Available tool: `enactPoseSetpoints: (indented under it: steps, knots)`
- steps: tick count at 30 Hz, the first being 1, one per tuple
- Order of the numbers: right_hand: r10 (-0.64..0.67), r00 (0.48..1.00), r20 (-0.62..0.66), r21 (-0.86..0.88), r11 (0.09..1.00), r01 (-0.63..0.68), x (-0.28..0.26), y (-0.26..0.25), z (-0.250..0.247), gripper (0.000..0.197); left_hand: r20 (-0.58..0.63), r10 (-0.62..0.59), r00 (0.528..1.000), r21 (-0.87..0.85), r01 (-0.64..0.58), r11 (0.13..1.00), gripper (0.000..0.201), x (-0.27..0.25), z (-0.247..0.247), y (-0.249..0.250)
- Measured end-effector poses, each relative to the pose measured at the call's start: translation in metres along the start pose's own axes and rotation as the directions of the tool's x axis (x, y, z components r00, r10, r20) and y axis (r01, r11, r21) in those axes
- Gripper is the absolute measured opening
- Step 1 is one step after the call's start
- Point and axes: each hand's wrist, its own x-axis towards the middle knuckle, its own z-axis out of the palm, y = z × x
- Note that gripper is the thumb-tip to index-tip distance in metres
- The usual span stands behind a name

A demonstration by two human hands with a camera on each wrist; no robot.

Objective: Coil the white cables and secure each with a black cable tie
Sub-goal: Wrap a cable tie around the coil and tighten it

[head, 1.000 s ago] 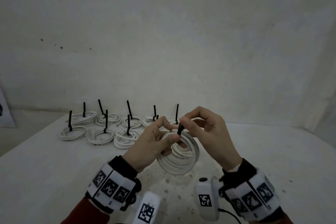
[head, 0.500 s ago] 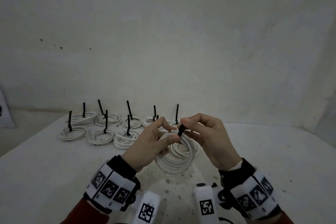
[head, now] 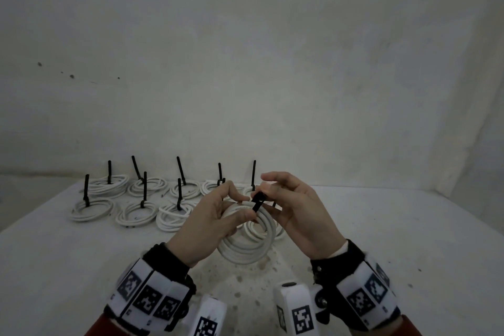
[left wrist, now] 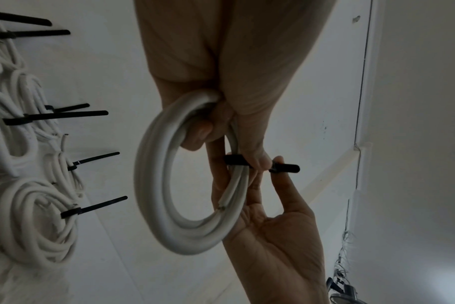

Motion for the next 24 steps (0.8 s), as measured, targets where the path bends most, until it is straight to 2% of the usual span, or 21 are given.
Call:
enactPoseSetpoints:
  steps: [4, 8, 14, 18, 20, 22, 24]
  knots:
    - [-0.022, 1.0, 0.013, 0.017, 1.0, 0.022, 0.0, -0.002, 0.0, 0.029, 0.031, 0.038, 0.999, 0.016, -0.038, 0.999, 0.024, -0.002, 0.0, 0.002]
    - [0.008, 0.999, 0.037, 0.075, 0.997, -0.011, 0.001, -0.003, -0.003, 0.035, 0.054, 0.102, 0.993, 0.092, -0.107, 0.99, 0.026, -0.003, 0.0, 0.005]
    - [0.029, 0.997, 0.072, 0.195, 0.98, -0.042, 0.003, -0.003, -0.005, 0.06, 0.055, 0.155, 0.986, 0.184, -0.163, 0.969, 0.02, -0.007, -0.001, 0.01]
    - [0.064, 0.995, 0.074, 0.196, 0.977, -0.077, 0.004, -0.003, -0.006, 0.041, 0.074, 0.234, 0.97, 0.337, -0.245, 0.909, 0.021, -0.008, -0.001, 0.011]
    - [0.044, 0.999, 0.029, 0.103, 0.994, -0.047, 0.004, -0.004, -0.006, 0.035, 0.068, 0.3, 0.951, 0.474, -0.296, 0.829, 0.02, -0.007, -0.004, 0.01]
    - [0.0, 0.999, -0.039, -0.159, 0.987, -0.006, 0.002, -0.004, -0.005, 0.032, 0.088, 0.379, 0.921, 0.61, -0.351, 0.711, 0.018, -0.006, -0.008, 0.01]
    - [0.003, 0.998, -0.064, -0.395, 0.918, -0.028, -0.001, -0.003, -0.003, 0.03, 0.126, 0.44, 0.889, 0.688, -0.398, 0.607, 0.017, -0.004, -0.011, 0.009]
